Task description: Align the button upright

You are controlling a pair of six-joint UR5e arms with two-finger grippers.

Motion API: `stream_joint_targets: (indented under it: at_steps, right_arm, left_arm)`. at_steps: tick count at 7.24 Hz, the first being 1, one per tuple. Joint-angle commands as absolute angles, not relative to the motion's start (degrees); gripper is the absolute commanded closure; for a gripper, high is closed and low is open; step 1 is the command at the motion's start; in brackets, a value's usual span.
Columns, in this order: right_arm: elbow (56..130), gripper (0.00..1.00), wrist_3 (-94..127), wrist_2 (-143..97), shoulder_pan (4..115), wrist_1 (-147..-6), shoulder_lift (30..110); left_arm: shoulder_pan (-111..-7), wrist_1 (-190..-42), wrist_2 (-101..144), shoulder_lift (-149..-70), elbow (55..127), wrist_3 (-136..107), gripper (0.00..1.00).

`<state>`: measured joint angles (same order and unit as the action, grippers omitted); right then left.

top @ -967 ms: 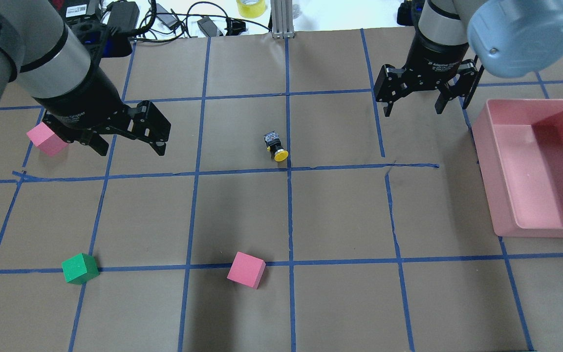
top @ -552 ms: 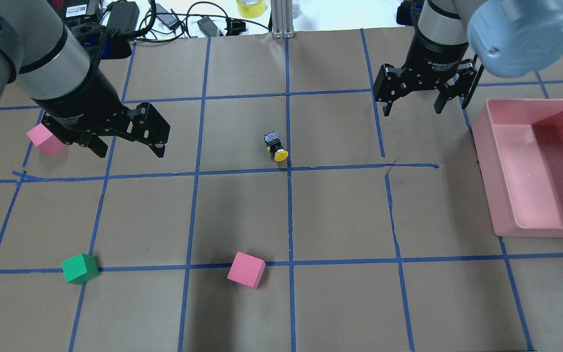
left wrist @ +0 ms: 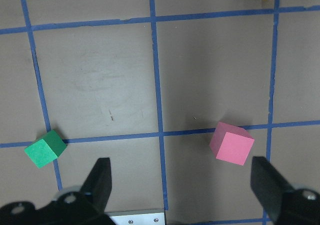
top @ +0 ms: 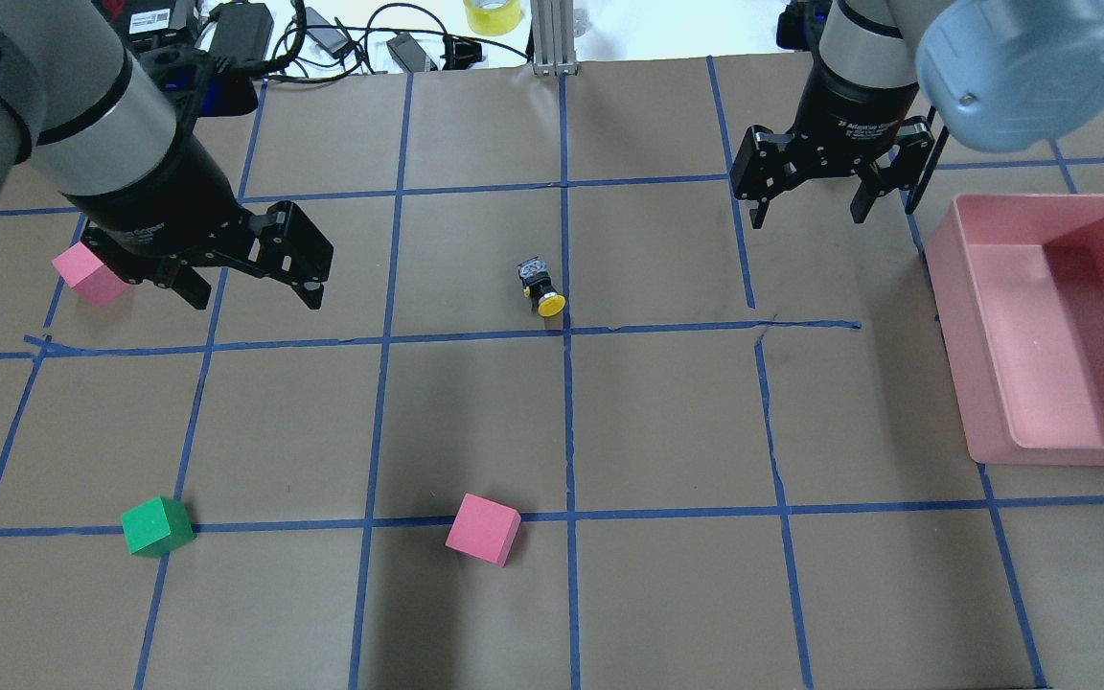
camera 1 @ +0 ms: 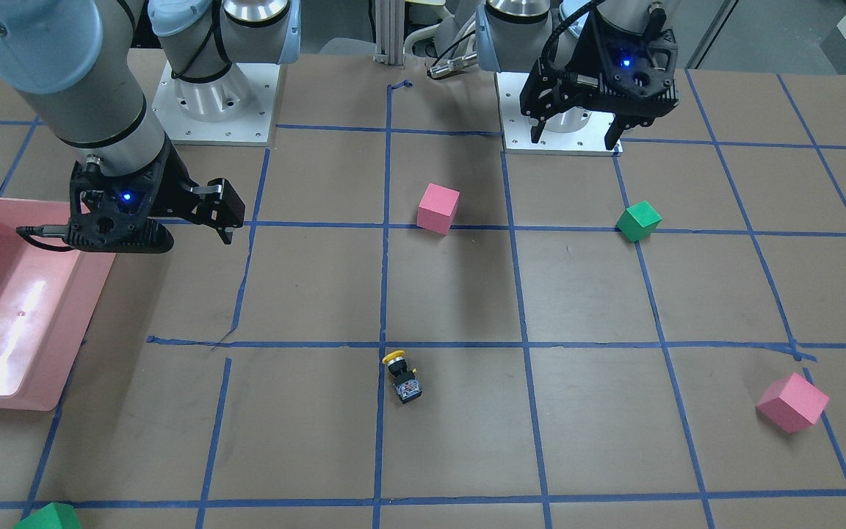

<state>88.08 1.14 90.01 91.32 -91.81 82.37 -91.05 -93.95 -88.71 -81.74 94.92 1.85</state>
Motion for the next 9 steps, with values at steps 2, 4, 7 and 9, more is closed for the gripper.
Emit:
stream_joint_targets:
  at_steps: [2, 4, 7, 9]
  right_arm:
    - [88.15, 0.0, 1.14, 90.0, 91.32, -91.76, 82.35]
    - [88.24, 0.0, 1.14, 90.0, 91.32, -91.76, 82.35]
    - [88.24, 0.0, 1.14, 90.0, 91.32, -91.76, 82.35]
    - [87.98, 0.0, 1.14, 90.0, 91.32, -92.19, 82.44]
  left_arm:
    - [-91.05, -94.04, -88.68, -81.74, 94.92, 1.85, 0.0]
    - [-91.05, -93.96, -88.68, -81.74, 94.92, 1.85, 0.0]
    - [-91.14, -93.69, -88.42, -81.74, 96.06, 1.67, 0.0]
    - [-91.49, -92.56, -88.24, -81.91, 96.94, 0.54, 0.0]
